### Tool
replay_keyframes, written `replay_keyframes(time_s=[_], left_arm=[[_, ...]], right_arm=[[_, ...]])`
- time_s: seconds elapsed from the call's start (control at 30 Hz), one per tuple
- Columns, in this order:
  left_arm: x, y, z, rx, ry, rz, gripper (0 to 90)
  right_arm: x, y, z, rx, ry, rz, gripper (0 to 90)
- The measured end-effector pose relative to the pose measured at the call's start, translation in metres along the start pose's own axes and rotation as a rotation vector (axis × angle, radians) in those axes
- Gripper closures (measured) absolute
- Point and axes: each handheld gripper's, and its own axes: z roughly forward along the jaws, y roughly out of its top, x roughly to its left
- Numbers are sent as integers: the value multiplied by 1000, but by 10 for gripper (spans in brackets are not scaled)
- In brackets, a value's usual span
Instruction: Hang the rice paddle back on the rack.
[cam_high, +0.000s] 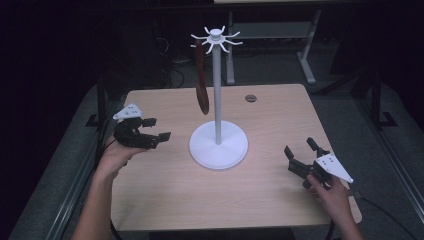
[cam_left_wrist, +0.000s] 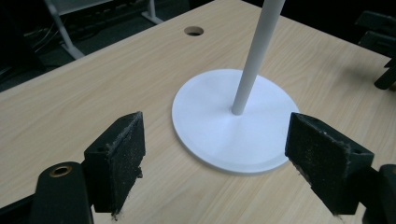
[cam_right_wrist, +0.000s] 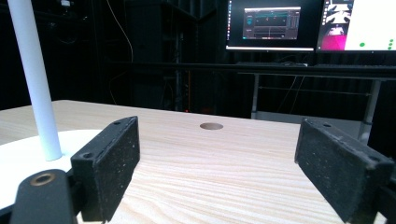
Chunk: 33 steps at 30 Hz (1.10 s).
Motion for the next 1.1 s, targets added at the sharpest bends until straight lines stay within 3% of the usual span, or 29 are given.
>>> replay_keyframes(time_s=[0.17,0.37,0.57,0.7,0.9,1.1], left_arm=[[-1,-17,1,5,17,8,192],[-6,-37,5,26,29,-20,190],[-9,-57,6,48,35,-17,190],[-10,-67,7,62,48,-24,190],[-12,-81,5,47,71,-39,190],[-14,-98,7,71,89,-47,190]], right_arm=[[0,0,0,-1,-1,-1,133],[-1,0,0,0,-2,-2,133],[-1,0,0,1,-1,-8,133],[-1,0,0,2,-1,-6,133],[-1,0,0,0,-2,-3,133],[0,0,0,-2,-1,-3,133]])
